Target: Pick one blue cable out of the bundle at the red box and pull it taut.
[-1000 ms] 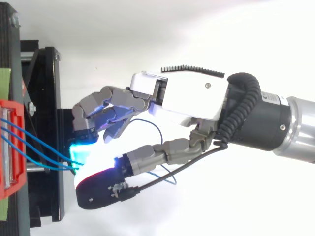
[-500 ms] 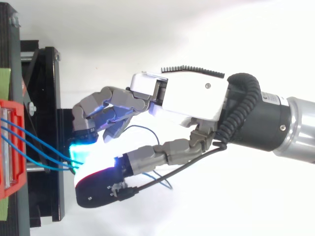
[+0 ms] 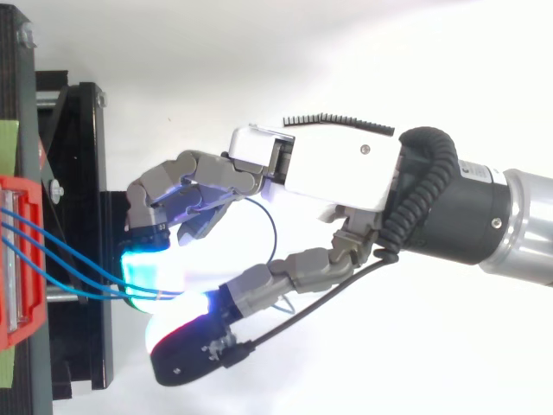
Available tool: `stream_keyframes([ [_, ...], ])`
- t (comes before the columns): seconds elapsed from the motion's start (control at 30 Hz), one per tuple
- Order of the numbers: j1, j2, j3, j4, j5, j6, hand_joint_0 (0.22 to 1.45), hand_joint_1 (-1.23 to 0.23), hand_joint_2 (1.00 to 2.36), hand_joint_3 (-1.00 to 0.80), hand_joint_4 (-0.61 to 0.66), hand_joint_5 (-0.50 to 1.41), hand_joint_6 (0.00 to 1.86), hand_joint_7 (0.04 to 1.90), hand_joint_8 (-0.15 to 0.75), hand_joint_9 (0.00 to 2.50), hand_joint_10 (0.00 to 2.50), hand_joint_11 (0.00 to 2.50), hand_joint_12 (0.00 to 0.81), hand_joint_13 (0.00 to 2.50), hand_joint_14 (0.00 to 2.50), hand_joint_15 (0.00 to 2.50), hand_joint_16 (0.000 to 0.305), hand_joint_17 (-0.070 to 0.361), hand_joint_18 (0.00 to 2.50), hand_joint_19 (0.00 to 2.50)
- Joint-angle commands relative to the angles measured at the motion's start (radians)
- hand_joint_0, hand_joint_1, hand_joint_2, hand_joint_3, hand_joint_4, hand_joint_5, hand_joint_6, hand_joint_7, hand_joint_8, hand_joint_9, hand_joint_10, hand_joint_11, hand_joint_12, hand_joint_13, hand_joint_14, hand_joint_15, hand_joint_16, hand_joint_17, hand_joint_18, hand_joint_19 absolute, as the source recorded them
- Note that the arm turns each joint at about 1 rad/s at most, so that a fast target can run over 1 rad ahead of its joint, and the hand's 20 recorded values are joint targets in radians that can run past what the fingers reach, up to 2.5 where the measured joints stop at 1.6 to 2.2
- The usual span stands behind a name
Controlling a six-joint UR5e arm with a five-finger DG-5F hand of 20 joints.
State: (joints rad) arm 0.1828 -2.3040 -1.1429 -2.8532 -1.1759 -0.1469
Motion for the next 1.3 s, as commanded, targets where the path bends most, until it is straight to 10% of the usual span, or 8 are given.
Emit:
stream_keyframes([
  [0.0, 0.000, 0.000, 0.000, 0.000, -0.002, 0.000, 0.72, -0.93, 1.00, -0.50, 0.10, -0.23, 0.83, 1.22, 0.315, 0.53, 0.01, 0.73, 0.420, 0.50, 0.01, 0.21, 0.056, 0.127, 0.68, 0.39],
  [0.57, 0.000, 0.000, 0.000, 0.000, -0.004, 0.000, 0.42, -0.86, 1.00, -0.50, 0.21, -0.24, 0.82, 1.12, 0.373, 0.52, 0.01, 0.74, 0.484, 0.51, 0.01, 0.22, 0.070, 0.157, 0.74, 0.39],
  [1.27, 0.000, 0.000, 0.000, 0.003, -0.007, -0.003, 0.58, -0.70, 1.01, -0.32, 0.20, -0.21, 0.78, 1.23, 0.353, 0.56, 0.02, 0.68, 0.442, 0.49, 0.01, 0.23, 0.059, 0.134, 0.66, 0.47],
])
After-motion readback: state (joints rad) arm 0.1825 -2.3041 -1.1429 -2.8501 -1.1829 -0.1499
